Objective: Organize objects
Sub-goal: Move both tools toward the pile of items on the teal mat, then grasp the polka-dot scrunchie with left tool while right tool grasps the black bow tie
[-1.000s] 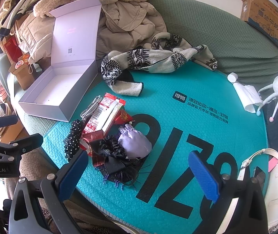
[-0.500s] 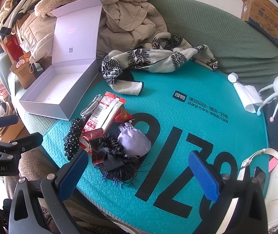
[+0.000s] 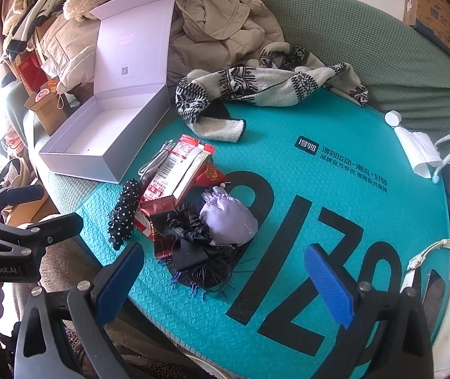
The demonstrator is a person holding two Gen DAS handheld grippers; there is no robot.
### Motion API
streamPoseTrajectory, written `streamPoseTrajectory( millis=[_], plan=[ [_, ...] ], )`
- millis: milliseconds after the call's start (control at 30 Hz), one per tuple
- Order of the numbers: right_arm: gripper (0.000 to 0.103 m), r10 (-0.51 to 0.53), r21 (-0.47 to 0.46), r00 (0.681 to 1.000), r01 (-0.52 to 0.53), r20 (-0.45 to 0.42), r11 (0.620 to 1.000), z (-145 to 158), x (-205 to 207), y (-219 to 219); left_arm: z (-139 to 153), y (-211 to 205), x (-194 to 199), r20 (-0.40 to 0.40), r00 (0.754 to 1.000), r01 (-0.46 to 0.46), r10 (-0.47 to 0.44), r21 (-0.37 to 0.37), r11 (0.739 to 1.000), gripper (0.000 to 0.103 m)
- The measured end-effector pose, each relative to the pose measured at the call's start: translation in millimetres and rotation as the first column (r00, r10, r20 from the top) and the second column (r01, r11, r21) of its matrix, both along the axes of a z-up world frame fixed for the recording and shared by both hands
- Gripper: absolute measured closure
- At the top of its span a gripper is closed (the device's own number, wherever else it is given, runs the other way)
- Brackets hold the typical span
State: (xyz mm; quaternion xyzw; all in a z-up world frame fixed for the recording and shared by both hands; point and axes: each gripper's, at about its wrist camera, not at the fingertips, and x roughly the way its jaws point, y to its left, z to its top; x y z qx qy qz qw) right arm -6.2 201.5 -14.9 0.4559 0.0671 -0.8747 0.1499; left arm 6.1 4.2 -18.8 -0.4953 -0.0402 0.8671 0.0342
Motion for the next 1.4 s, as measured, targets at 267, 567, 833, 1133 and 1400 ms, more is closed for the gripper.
streamPoseTrajectory(
  millis=[267, 567, 833, 1133, 1400],
  plan=[
    [0.011, 0.031, -0.029, 0.998, -0.030, 0.046, 0.999, -14, -10, -1, -16, 6, -12, 0.032, 0.999, 0.018, -0.018, 0.013, 1.000, 0.007],
    [0.027, 0.069, -0.068, 0.993, -0.062, 0.097, 0.996, -28, -22, -4, -36, 8, -29, 0.073, 0.997, 0.034, -0.036, 0.026, 0.999, 0.013],
    [0.046, 0.134, -0.108, 0.982, -0.120, 0.130, 0.987, -37, -29, -14, -52, 14, -44, 0.097, 0.993, 0.059, -0.064, 0.050, 0.997, 0.025],
    [0.066, 0.150, -0.119, 0.976, -0.132, 0.157, 0.984, -47, -34, -19, -73, 13, -56, 0.134, 0.989, 0.055, -0.065, 0.073, 0.996, 0.037],
    [0.080, 0.160, -0.137, 0.977, -0.141, 0.137, 0.980, -45, -34, -18, -84, 15, -60, 0.119, 0.989, 0.079, -0.092, 0.107, 0.991, 0.078]
  ],
)
